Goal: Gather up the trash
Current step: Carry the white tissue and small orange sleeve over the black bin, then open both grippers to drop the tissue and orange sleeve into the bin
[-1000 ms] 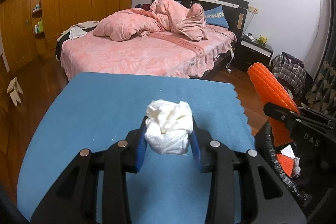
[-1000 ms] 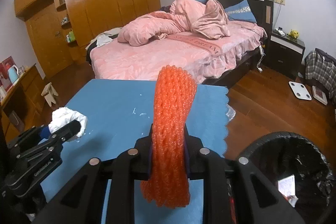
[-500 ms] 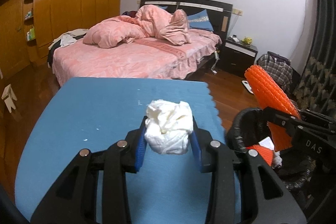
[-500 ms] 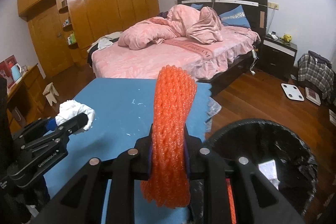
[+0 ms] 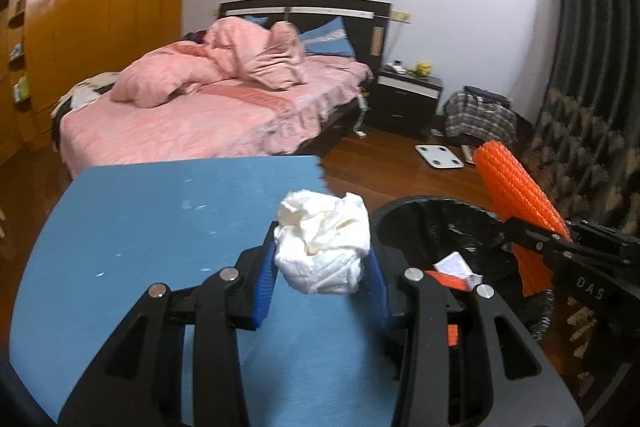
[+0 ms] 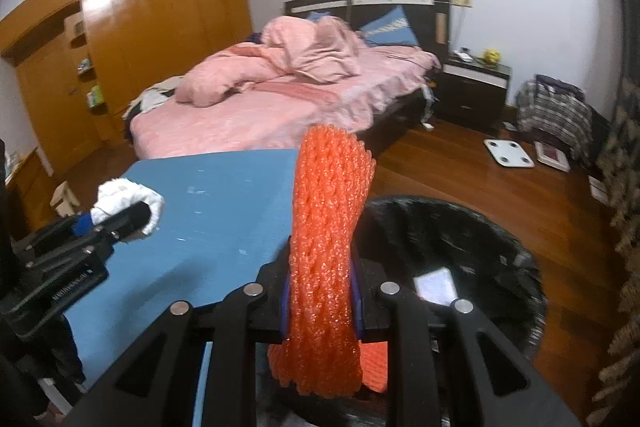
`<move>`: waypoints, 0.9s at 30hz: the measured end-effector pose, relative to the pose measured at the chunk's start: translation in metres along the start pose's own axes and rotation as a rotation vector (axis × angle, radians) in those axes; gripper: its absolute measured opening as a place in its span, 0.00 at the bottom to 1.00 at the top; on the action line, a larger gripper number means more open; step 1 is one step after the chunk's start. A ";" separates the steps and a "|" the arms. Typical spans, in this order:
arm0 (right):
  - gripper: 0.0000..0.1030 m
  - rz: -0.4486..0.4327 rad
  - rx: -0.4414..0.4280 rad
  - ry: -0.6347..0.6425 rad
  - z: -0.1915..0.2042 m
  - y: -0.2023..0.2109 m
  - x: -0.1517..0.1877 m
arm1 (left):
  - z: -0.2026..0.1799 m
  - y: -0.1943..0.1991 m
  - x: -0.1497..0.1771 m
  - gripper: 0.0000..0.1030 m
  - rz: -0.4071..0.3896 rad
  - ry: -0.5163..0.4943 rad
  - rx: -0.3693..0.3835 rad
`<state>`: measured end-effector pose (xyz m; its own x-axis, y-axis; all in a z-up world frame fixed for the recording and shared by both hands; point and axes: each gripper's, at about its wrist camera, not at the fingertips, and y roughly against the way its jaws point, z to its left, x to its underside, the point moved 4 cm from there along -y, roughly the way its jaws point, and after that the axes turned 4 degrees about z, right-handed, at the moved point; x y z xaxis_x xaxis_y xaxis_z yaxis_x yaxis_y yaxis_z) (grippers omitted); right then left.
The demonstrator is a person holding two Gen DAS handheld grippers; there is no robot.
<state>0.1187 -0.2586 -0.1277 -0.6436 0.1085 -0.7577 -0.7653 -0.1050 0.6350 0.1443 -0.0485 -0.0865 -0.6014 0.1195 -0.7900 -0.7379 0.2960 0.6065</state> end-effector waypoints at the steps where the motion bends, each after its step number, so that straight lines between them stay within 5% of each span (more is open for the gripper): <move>1: 0.22 0.002 0.013 -0.011 -0.009 0.002 0.003 | -0.010 -0.003 0.000 0.37 0.002 -0.014 0.020; 20: 0.24 0.030 0.126 -0.101 -0.101 0.002 0.031 | -0.102 -0.073 -0.002 0.39 0.042 -0.135 0.173; 27: 0.56 0.067 0.146 -0.123 -0.121 -0.012 0.039 | -0.111 -0.091 -0.004 0.69 0.065 -0.144 0.227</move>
<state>0.1040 -0.3731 -0.1831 -0.6827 0.2268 -0.6946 -0.7084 0.0276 0.7053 0.1800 -0.1808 -0.1284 -0.5837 0.2739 -0.7644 -0.6017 0.4862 0.6337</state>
